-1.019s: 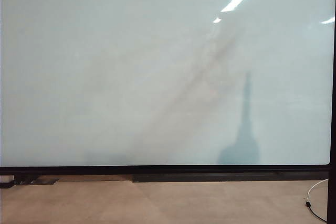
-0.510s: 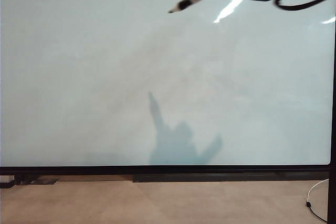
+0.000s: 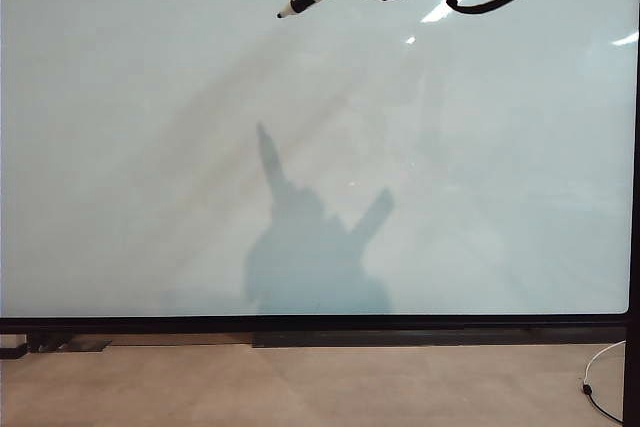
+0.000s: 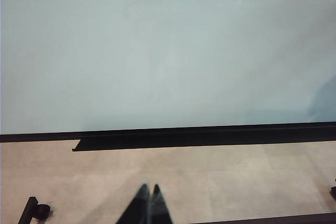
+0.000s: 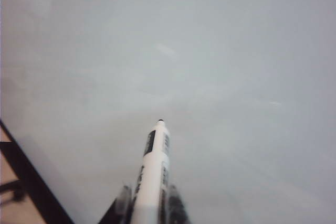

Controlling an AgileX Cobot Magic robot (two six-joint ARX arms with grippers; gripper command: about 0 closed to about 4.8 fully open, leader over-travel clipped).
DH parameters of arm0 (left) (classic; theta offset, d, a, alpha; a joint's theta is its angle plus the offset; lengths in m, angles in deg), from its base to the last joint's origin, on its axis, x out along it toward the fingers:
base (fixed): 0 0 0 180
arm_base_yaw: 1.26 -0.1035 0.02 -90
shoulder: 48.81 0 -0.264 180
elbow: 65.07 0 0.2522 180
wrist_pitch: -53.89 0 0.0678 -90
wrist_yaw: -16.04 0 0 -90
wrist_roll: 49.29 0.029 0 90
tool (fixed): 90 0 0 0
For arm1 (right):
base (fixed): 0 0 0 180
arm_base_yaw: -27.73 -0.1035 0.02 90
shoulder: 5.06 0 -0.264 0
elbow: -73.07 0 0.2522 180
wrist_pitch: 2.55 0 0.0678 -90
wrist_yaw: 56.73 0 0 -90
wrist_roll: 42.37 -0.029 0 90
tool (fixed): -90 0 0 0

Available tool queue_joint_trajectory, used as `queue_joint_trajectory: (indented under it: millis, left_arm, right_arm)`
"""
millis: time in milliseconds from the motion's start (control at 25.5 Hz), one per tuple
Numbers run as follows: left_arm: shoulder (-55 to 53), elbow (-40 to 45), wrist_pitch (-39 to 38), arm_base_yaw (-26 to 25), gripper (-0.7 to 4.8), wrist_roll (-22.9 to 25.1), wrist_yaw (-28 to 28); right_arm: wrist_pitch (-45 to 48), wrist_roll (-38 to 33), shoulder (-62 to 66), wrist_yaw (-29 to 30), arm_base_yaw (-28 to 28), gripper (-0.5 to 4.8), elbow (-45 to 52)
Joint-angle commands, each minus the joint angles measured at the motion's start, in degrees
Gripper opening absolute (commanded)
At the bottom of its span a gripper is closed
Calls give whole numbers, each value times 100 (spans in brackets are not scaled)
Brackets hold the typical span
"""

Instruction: Pick up the pen on the shelf to the right of the whiteboard and draw a rectangle.

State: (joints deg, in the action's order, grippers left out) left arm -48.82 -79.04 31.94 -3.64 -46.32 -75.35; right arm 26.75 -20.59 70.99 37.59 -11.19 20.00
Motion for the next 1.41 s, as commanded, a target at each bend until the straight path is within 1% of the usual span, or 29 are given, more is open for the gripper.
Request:
queue_joint_trajectory:
  millis: [39,118,196,274,470,549,588,627,706,823,902,1058,1176,1294,1411]
  left_arm:
    - [0,-22,50,2,-5,2,-15]
    - [0,-20,50,2,-5,2,-11]
    - [0,-22,50,2,-5,2,-11]
    - [0,-22,50,2,-5,2,-13]
    - [0,-22,50,2,-5,2,-11]
    - [0,-22,50,2,-5,2,-11]
    - [0,-22,50,2,-5,2,-11]
    - [0,-22,50,2,-5,2,-11]
    - [0,-22,50,2,-5,2,-13]
    - [0,-22,50,2,-5,2,-13]
    - [0,-22,50,2,-5,2,-11]
    - [0,-22,50,2,-5,2,-13]
    - [0,-20,48,2,-5,2,-11]
    - [0,-22,52,2,-5,2,-11]
    - [0,-20,50,2,-5,2,-11]
  right_arm:
    - [-271,444,-22,-334,-42,-6,-155]
    - [-557,859,-24,-490,-87,-6,-247]
    - [-1274,1624,-20,-970,-205,-6,-522]
    - [-1670,1958,-17,-1224,-278,-6,-708]
    - [-1683,2514,52,-1392,-402,-6,-791]
    - [-1569,2761,146,-1655,-529,-6,-798]
    - [-1394,3136,284,-1998,-706,-6,-807]
    - [-1263,3294,358,-2131,-778,-6,-807]
    - [-691,3783,682,-2577,-1034,-6,-807]
    - [-59,4133,988,-3021,-1178,-6,-804]
    - [466,4503,1235,-3333,-1294,-6,-807]
    - [1486,5278,1779,-3748,-1515,-6,-831]
    - [2295,5982,2396,-4321,-1790,-6,-1049]
    - [2590,6306,2747,-4688,-1934,-6,-1250]
    - [2918,6566,3064,-4933,-2015,-6,-1399]
